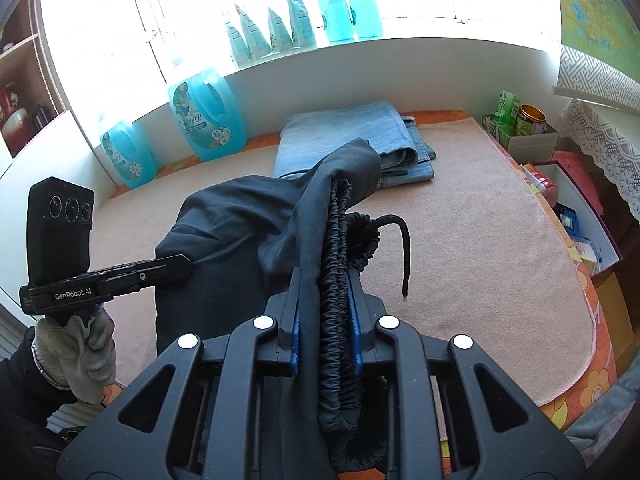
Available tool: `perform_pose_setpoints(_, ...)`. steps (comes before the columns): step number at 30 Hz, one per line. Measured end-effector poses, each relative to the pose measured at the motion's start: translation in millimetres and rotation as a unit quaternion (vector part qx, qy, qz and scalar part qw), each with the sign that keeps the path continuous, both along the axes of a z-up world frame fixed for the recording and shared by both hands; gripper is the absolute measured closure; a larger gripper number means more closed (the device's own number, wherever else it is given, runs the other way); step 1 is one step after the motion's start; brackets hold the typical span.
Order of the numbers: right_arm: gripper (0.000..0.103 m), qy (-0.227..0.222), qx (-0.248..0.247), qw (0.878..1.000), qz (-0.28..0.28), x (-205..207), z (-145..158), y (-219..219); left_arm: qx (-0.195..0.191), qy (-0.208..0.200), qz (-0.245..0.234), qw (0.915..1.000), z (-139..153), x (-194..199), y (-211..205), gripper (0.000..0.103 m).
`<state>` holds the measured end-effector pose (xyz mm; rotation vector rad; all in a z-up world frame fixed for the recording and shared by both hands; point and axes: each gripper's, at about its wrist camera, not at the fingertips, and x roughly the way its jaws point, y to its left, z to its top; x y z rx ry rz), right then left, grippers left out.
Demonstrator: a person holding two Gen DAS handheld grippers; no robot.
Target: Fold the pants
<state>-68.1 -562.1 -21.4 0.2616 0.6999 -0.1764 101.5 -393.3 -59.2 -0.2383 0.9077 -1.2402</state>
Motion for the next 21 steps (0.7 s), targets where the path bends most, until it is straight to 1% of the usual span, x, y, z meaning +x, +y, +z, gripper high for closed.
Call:
perform_pose_setpoints(3, 0.084, -0.013, -0.009, 1.0, 0.003, 8.3, 14.4, 5.1, -0.005, -0.017, 0.0, 0.9999, 12.6, 5.0, -1.6, 0.095)
perform_pose_setpoints(8, 0.085, -0.043, -0.049, 0.998, 0.011, 31.6, 51.0, 14.5, -0.017, -0.052, 0.005, 0.9985, 43.2, 17.3, -7.0, 0.096)
perform_pose_setpoints(11, 0.085, -0.067, -0.071, 0.995, 0.014, 49.2, 76.5, 15.4, -0.037, -0.061, 0.015, 0.9973, 65.2, 34.9, -10.8, 0.096)
perform_pose_setpoints(14, 0.085, -0.082, -0.086, 0.993, 0.013, 71.0, 95.0, 10.8, -0.048, -0.075, 0.028, 0.9957, 81.8, 56.4, -15.3, 0.096)
perform_pose_setpoints(18, 0.085, -0.093, -0.09, 0.992, 0.013, 107.7, 107.9, -4.0, -0.057, -0.088, 0.047, 0.9934, 95.7, 87.4, -24.6, 0.096)
perform_pose_setpoints(21, 0.085, -0.094, -0.087, 0.992, 0.012, 138.7, 108.6, -20.1, -0.059, -0.096, 0.058, 0.9919, 99.1, 113.9, -28.7, 0.096)
